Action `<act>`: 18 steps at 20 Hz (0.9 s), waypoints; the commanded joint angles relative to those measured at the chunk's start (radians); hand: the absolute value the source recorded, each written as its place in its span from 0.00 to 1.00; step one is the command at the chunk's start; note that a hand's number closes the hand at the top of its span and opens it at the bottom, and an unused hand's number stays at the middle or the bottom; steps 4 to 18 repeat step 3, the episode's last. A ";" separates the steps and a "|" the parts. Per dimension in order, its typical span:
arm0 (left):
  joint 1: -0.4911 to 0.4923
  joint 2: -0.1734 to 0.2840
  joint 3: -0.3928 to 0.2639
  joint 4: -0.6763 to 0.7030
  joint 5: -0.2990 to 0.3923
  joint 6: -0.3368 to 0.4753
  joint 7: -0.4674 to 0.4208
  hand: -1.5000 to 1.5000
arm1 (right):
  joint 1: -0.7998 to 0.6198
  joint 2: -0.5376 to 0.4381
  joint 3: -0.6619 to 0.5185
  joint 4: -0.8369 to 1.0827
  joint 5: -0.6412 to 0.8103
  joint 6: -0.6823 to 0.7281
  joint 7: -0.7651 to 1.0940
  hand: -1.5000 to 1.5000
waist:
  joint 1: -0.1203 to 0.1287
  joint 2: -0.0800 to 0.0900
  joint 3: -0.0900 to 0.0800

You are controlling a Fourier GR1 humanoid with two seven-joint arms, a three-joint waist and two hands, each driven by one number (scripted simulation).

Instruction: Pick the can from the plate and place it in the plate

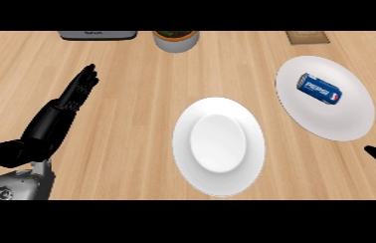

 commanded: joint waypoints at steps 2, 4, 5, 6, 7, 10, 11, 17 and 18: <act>0.041 -0.011 0.019 -0.010 -0.005 -0.041 -0.038 0.50 | 0.079 0.006 -0.033 -0.091 -0.034 0.098 0.003 0.00 | 0.006 0.001 0.000; 0.023 -0.034 0.005 -0.033 -0.043 -0.007 0.002 0.50 | 0.100 0.043 -0.035 -0.083 -0.030 0.100 -0.032 0.00 | 0.006 0.001 0.000; 0.023 -0.034 0.005 -0.033 -0.043 -0.007 0.002 0.50 | 0.100 0.043 -0.035 -0.083 -0.030 0.100 -0.032 0.00 | 0.006 0.001 0.000; 0.023 -0.034 0.005 -0.033 -0.043 -0.007 0.002 0.50 | 0.100 0.043 -0.035 -0.083 -0.030 0.100 -0.032 0.00 | 0.006 0.001 0.000; 0.023 -0.034 0.005 -0.033 -0.043 -0.007 0.002 0.50 | 0.100 0.043 -0.035 -0.083 -0.030 0.100 -0.032 0.00 | 0.006 0.001 0.000; 0.023 -0.034 0.005 -0.033 -0.043 -0.007 0.002 0.50 | 0.100 0.043 -0.035 -0.083 -0.030 0.100 -0.032 0.00 | 0.006 0.001 0.000; 0.023 -0.034 0.005 -0.033 -0.043 -0.007 0.002 0.50 | 0.100 0.043 -0.035 -0.083 -0.030 0.100 -0.032 0.00 | 0.006 0.001 0.000; 0.023 -0.034 0.005 -0.033 -0.043 -0.007 0.002 0.50 | 0.100 0.043 -0.035 -0.083 -0.030 0.100 -0.032 0.00 | 0.006 0.001 0.000; 0.023 -0.034 0.005 -0.033 -0.043 -0.007 0.002 0.50 | 0.100 0.043 -0.035 -0.083 -0.030 0.100 -0.032 0.00 | 0.006 0.001 0.000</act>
